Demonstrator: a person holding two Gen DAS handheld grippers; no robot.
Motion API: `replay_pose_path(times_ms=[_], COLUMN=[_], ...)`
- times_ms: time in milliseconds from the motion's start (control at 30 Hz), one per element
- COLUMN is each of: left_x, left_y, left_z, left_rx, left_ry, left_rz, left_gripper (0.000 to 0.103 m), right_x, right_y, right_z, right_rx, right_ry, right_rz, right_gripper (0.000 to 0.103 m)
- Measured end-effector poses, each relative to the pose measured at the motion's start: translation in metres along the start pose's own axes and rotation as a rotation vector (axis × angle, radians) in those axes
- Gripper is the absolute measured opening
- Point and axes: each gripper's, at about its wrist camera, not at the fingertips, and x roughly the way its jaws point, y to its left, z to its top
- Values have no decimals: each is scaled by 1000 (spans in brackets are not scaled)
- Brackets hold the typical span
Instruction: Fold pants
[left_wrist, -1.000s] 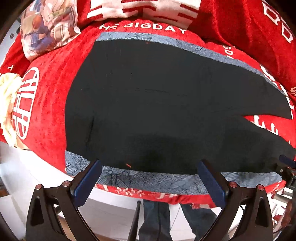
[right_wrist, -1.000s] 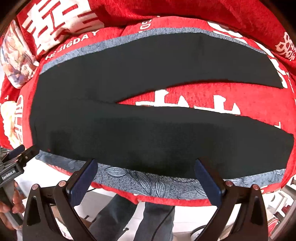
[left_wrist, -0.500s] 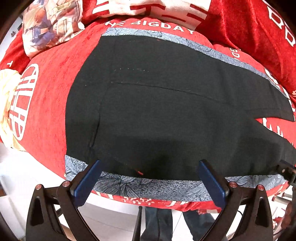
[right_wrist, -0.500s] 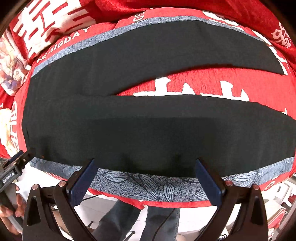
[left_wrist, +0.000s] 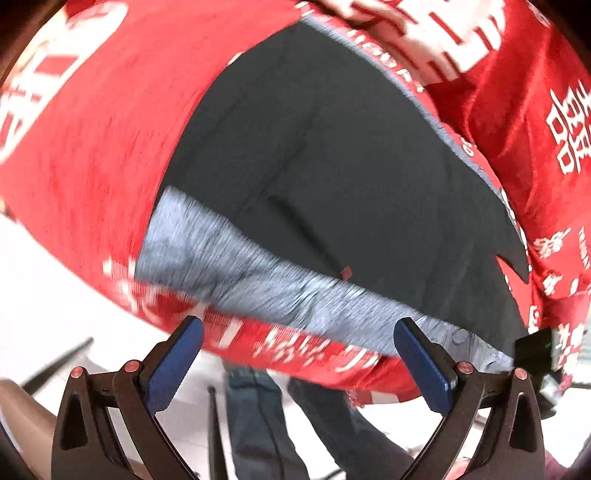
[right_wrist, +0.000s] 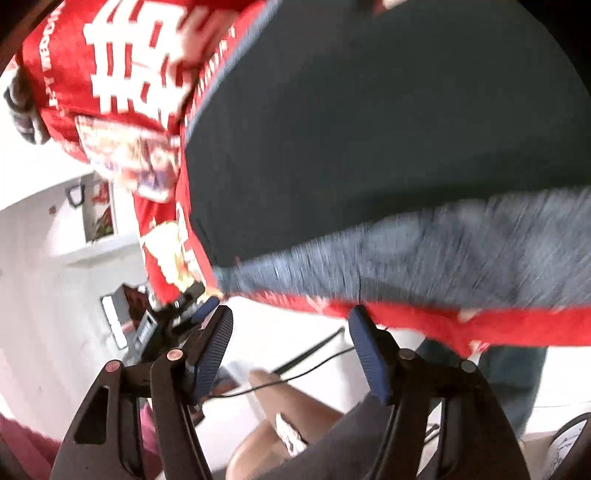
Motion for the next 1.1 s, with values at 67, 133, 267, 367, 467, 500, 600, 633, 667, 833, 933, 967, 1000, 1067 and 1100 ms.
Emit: replay_pose_path(times_ms=[67, 133, 267, 367, 467, 500, 600, 633, 667, 833, 933, 967, 1000, 1067, 1100], left_x=[13, 20, 29, 36, 40, 39, 32, 29, 27, 23, 6, -5, -13, -31, -40], left_y=[12, 17, 10, 5, 1, 2, 10, 15, 17, 33, 23, 15, 7, -9, -20], left_z=[-1, 2, 16, 22, 23, 23, 20, 20, 20, 17, 21, 23, 26, 35, 42], left_rx=[-52, -86, -112, -115, -124, -122, -130, -142, -154, -176, -138, -111, -94, -67, -52], left_ry=[15, 12, -11, -11, -5, 0, 5, 2, -4, 26, 14, -2, -13, -36, -55], left_rz=[-31, -59, -130, -143, -139, -142, -134, -136, -136, -169, -165, -165, -164, -164, -168], left_gripper=[103, 103, 103, 103, 103, 103, 93, 86, 74, 23, 19, 19, 19, 19, 19], right_x=[14, 24, 27, 21, 21, 20, 23, 22, 20, 18, 11, 5, -1, -17, -26], right_y=[-11, -22, -34, -38, -40, -42, -46, -47, -50, -51, -40, -28, -17, 9, 22], right_z=[-7, -6, 7, 12, 9, 6, 0, 0, 1, 7, 6, 8, 11, 22, 30], right_rx=[8, 35, 83, 108, 118, 120, 141, 152, 171, 272, 268, 223, 184, 98, 62], right_ry=[11, -2, -70, -112, -117, -114, -116, -128, -146, -192, -211, -210, -209, -213, -216], right_rz=[3, 13, 47, 92, 101, 95, 91, 93, 107, 129, 98, 72, 59, 43, 39], right_gripper=[69, 69, 69, 69, 69, 69, 69, 69, 66, 5, 5, 5, 5, 5, 5])
